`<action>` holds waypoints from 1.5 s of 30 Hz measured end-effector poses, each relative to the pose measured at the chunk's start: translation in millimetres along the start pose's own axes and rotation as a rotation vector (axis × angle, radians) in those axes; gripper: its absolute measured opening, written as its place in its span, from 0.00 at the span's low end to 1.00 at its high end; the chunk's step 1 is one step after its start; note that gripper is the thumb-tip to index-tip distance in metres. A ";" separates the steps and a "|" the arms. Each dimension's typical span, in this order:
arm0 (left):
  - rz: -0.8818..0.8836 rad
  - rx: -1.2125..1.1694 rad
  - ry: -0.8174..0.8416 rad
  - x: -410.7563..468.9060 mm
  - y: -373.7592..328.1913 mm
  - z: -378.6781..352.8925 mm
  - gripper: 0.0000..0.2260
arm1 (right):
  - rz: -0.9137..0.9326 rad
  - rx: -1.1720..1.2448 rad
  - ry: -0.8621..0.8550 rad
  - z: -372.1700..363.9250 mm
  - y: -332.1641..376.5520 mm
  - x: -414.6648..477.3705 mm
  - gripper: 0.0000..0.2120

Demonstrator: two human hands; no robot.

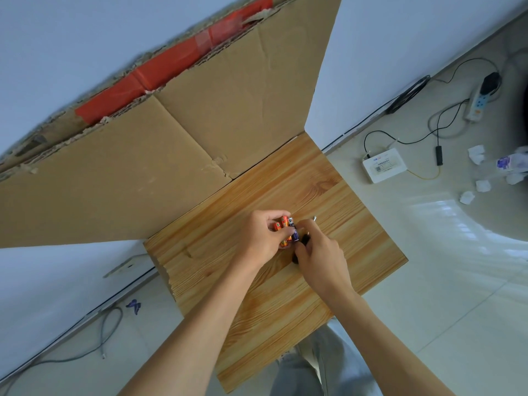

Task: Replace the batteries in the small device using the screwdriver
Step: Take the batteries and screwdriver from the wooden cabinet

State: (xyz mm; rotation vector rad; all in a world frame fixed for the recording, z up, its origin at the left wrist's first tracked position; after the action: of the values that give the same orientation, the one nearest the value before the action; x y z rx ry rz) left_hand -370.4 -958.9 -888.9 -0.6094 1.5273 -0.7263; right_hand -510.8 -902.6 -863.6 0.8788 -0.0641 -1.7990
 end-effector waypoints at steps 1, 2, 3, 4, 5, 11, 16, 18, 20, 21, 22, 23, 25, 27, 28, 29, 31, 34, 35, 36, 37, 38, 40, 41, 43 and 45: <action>0.005 -0.023 -0.001 -0.5 -0.2 0.0 0.17 | 0.000 0.010 -0.001 -0.5 0.4 -0.1 0.13; 0.010 -0.043 0.004 -1.5 -0.4 0.5 0.16 | 0.003 0.021 0.002 -0.8 0.7 -0.6 0.14; 0.011 -0.051 0.011 -1.9 -1.1 0.9 0.16 | 0.007 0.031 0.006 -1.0 1.0 -1.1 0.14; 0.011 -0.049 0.017 -2.8 -1.9 1.2 0.16 | 0.011 0.040 0.010 -1.2 1.0 -1.8 0.15; 0.009 -0.042 0.022 -4.0 -3.1 1.2 0.17 | 0.013 0.049 0.012 -1.7 0.8 -2.2 0.14; 0.034 -0.113 0.017 -6.2 -0.8 0.0 0.17 | 0.039 0.110 0.031 -0.5 2.3 -3.8 0.19; 0.053 -0.221 -0.018 -9.5 2.4 0.3 0.17 | 0.073 0.140 0.040 5.7 4.9 -5.6 0.18; 0.058 -0.249 -0.023 -11.5 -0.5 1.6 0.17 | 0.089 0.144 0.043 11.0 7.5 -7.2 0.19; 0.058 -0.246 -0.015 -15.2 -7.4 3.1 0.17 | 0.102 0.133 0.038 18.0 9.8 -11.0 0.19; 0.050 -0.235 -0.009 -17.7 -12.8 4.1 0.17 | 0.102 0.129 0.033 21.8 10.6 -13.3 0.19; 0.037 -0.219 -0.003 -20.2 -19.7 5.4 0.17 | 0.094 0.128 0.025 25.9 11.0 -15.8 0.20; 0.018 -0.199 0.003 -23.4 -28.1 6.4 0.17 | 0.081 0.131 0.015 30.7 10.8 -18.7 0.20; -0.023 -0.158 0.013 -31.8 -49.4 7.6 0.18 | 0.056 0.142 -0.010 43.7 11.4 -26.2 0.22; -0.058 -0.112 0.025 -45.2 -75.8 6.5 0.17 | 0.038 0.164 -0.028 60.7 16.2 -37.1 0.24; -0.076 -0.082 0.035 -53.3 -90.1 5.1 0.17 | 0.027 0.176 -0.041 70.4 19.2 -42.7 0.25; -0.094 -0.051 0.045 -62.7 -105.4 3.2 0.17 | 0.017 0.185 -0.061 82.2 22.4 -49.4 0.26; -0.134 0.012 0.066 -85.4 -138.7 -2.3 0.16 | -0.021 0.214 -0.091 110.0 29.3 -64.7 0.23; -0.197 0.106 0.103 -126.4 -190.5 -16.6 0.16 | -0.046 0.300 -0.104 160.5 42.7 -95.1 0.06; -0.214 0.133 0.123 -141.3 -207.1 -24.0 0.17 | -0.042 0.338 -0.113 178.5 46.3 -107.3 0.07; -0.228 0.157 0.144 -155.7 -223.0 -32.4 0.17 | -0.037 0.361 -0.122 197.5 49.3 -119.9 0.08; -0.242 0.179 0.164 -169.9 -238.4 -42.3 0.18 | -0.033 0.385 -0.127 216.1 51.1 -132.4 0.09; -0.257 0.204 0.183 -184.5 -253.1 -53.2 0.18 | -0.041 0.409 -0.130 235.5 51.2 -146.2 0.10; -0.278 0.259 0.232 -211.6 -281.1 -80.7 0.18 | -0.069 0.488 -0.165 276.9 45.9 -172.6 0.11; -0.290 0.288 0.261 -225.4 -294.7 -97.6 0.18 | -0.086 0.523 -0.188 296.8 40.0 -185.0 0.10; -0.313 0.332 0.318 -253.3 -321.9 -135.2 0.17 | -0.111 0.569 -0.227 338.5 25.0 -210.9 0.05; -0.321 0.332 0.383 -283.1 -347.8 -178.0 0.17 | -0.126 0.611 -0.265 380.5 3.9 -236.3 0.02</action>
State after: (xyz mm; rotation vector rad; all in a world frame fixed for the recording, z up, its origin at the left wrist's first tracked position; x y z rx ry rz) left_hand -538.0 -960.8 -436.5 -0.4842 1.6198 -1.3747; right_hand -697.0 -842.9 -460.7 1.0723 -0.7761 -2.0400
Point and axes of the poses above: each hand's wrist, its own x-axis towards the middle knuckle, its own z-axis out of the back of the hand, y = z × x, the point moved 5 cm from there along x, towards the middle knuckle, and after that the axes turned 15 degrees about -x, right-handed, at the moved point
